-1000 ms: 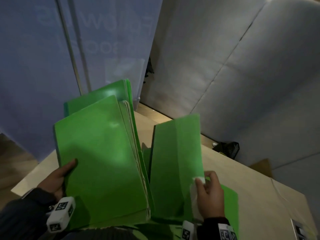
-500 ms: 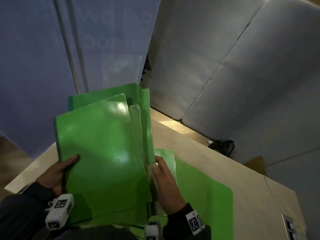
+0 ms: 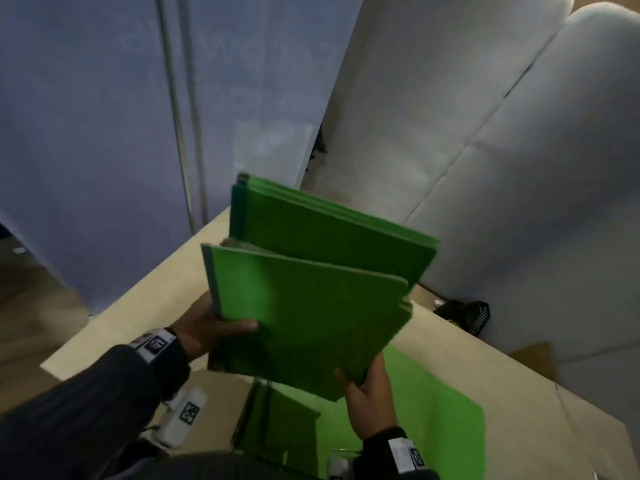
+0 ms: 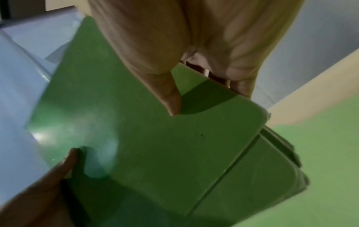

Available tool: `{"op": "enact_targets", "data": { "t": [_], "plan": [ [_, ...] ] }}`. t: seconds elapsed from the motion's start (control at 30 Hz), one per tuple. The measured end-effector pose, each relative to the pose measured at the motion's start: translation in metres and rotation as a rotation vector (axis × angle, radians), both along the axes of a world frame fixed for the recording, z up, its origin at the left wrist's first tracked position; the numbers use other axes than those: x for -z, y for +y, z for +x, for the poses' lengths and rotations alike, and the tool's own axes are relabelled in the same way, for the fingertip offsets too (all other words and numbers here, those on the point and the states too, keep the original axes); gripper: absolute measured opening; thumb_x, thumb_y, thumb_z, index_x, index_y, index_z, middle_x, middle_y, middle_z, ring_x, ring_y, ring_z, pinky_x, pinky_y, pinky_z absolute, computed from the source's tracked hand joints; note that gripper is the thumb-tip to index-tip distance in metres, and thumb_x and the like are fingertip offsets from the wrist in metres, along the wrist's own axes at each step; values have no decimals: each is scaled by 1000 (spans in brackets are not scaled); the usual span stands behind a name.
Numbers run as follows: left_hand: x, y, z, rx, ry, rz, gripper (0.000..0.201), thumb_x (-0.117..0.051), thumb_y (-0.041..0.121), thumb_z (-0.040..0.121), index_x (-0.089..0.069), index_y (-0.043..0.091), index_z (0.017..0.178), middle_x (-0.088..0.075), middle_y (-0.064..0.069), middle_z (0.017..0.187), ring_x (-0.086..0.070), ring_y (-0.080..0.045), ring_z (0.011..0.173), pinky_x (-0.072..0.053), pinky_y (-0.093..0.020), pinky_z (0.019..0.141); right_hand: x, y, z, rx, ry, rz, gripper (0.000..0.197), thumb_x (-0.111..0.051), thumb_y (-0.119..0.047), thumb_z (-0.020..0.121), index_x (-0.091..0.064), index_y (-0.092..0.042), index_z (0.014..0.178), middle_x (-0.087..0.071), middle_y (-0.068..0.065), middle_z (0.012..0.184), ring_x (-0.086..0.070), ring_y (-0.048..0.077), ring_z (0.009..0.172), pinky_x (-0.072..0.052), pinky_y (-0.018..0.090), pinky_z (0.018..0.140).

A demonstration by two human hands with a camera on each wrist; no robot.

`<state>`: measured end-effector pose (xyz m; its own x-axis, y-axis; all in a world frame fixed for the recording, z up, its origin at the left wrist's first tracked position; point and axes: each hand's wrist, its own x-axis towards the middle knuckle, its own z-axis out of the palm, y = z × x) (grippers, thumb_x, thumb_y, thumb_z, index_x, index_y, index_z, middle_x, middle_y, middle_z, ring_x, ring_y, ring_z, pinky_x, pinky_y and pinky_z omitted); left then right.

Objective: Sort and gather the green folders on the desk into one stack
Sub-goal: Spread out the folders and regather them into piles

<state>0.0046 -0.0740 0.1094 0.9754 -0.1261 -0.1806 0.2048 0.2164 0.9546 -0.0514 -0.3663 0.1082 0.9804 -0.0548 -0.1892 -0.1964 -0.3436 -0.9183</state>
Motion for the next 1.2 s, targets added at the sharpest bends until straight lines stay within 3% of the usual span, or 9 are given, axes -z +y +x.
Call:
{"op": "enact_targets", "data": {
  "t": [0.17, 0.27, 0.37, 0.5, 0.63, 0.83, 0.93, 1.1, 1.2],
  "plan": [
    [20, -31, -6, 159, 69, 49, 77, -96, 55, 32, -75, 33, 103, -79, 6, 104, -72, -16, 101, -60, -29, 81, 29, -21, -19, 89, 122, -18, 53, -61, -5, 93, -46, -46, 124, -64, -27, 112, -60, -11, 105, -48, 39, 105],
    [40, -43, -12, 141, 146, 77, 101, -98, 51, 15, -63, 27, 107, -79, 7, 92, -73, -10, 92, -61, -29, 74, 43, -23, -27, 122, 265, 89, 73, -54, 4, 93, -30, -44, 143, -54, -18, 124, -54, 17, 122, -44, 47, 107],
    [52, -48, -10, 125, 217, 69, 98, -99, 37, 16, -62, 29, 106, -79, 9, 85, -75, -11, 80, -60, -27, 60, 51, -20, -30, 180, 321, 166, 80, -54, 1, 93, -19, -46, 147, -50, -12, 127, -49, 28, 129, -43, 57, 107],
    [57, -54, -6, 98, 204, 115, 101, -101, 36, 15, -66, 27, 109, -78, -3, 98, -73, -26, 93, -62, -41, 73, 50, -18, -34, 255, 305, 258, 83, -49, 8, 92, -20, -42, 151, -52, -11, 127, -49, 27, 127, -41, 56, 108],
    [42, -56, 3, 223, 62, 124, 96, -99, 43, 28, -66, 21, 115, -78, 8, 107, -73, -16, 100, -61, -31, 75, 46, -28, -36, 300, 253, 264, 81, -48, 9, 93, -22, -36, 154, -46, -2, 146, -45, 23, 133, -37, 49, 109],
    [46, -43, 8, 258, -53, 185, 91, -97, 49, 39, -66, 22, 120, -73, 6, 120, -68, -17, 112, -58, -38, 92, 30, -36, -30, 289, 91, 271, 57, -59, 7, 89, -47, -23, 136, -67, 0, 125, -61, 18, 117, -54, 28, 86],
    [49, -42, 6, 250, -96, 206, 95, -97, 48, 43, -61, 14, 124, -70, 4, 124, -66, -18, 115, -56, -39, 96, 32, -35, -27, 300, 101, 254, 53, -59, 10, 88, -52, -19, 132, -69, 3, 121, -63, 21, 114, -53, 36, 92],
    [41, -45, 1, 320, -160, 375, 71, -84, 70, 50, -62, 54, 116, -64, 29, 121, -63, 4, 111, -52, -18, 94, 34, -41, -29, 265, 80, 150, 37, -60, 10, 88, -61, -19, 112, -71, 4, 110, -64, 22, 108, -53, 37, 88],
    [48, -43, -5, 376, -154, 464, 60, -72, 85, 48, -52, 77, 105, -57, 47, 114, -59, 14, 107, -52, -14, 91, 38, -43, -29, 206, 61, 72, 34, -63, 7, 87, -60, -19, 108, -69, 6, 106, -64, 25, 103, -54, 51, 92]
  ]
}}
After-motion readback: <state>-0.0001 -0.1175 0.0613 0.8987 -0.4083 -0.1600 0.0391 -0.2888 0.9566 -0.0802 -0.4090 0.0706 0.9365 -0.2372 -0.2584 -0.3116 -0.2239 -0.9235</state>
